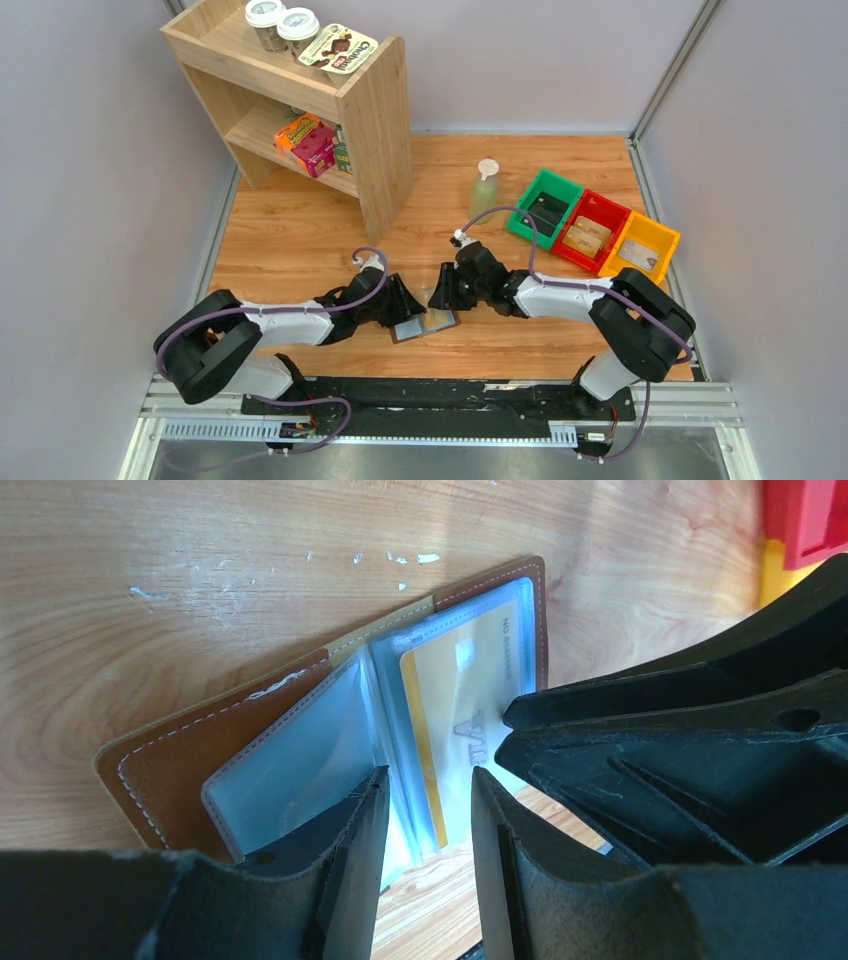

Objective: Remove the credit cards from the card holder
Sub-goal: Remove the credit card from the card holder.

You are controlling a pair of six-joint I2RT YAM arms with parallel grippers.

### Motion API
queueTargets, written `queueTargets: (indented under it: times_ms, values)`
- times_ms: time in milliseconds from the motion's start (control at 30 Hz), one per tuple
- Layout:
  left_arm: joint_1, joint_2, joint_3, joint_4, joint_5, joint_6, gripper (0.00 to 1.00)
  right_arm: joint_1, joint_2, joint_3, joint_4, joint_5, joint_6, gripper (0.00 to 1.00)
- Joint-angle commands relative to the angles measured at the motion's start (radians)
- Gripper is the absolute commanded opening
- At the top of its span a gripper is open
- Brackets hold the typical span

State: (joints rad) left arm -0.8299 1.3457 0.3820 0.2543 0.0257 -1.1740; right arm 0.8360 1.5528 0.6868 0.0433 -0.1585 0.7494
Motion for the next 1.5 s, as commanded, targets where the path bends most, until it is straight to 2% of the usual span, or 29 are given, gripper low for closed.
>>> queueTargets:
  times_ms: [0,333,700,1467]
  values:
    - [0.000,0.046,-0.058,0.176,0.000,-0.067,0.45,-0.008,0.026,-0.023,-0.014,-0.007,0.021,0.34]
    - [0.002,0.075,-0.134,0.352,-0.023,-0.122,0.36,-0.018,-0.005,-0.038,-0.016,0.010,0.028,0.34]
    - [0.002,0.058,-0.129,0.349,-0.015,-0.115,0.33,-0.021,-0.069,-0.049,-0.031,0.086,0.004,0.34]
    - [0.002,0.055,-0.117,0.436,0.006,-0.093,0.33,-0.051,0.000,-0.053,-0.033,0.024,0.033,0.32]
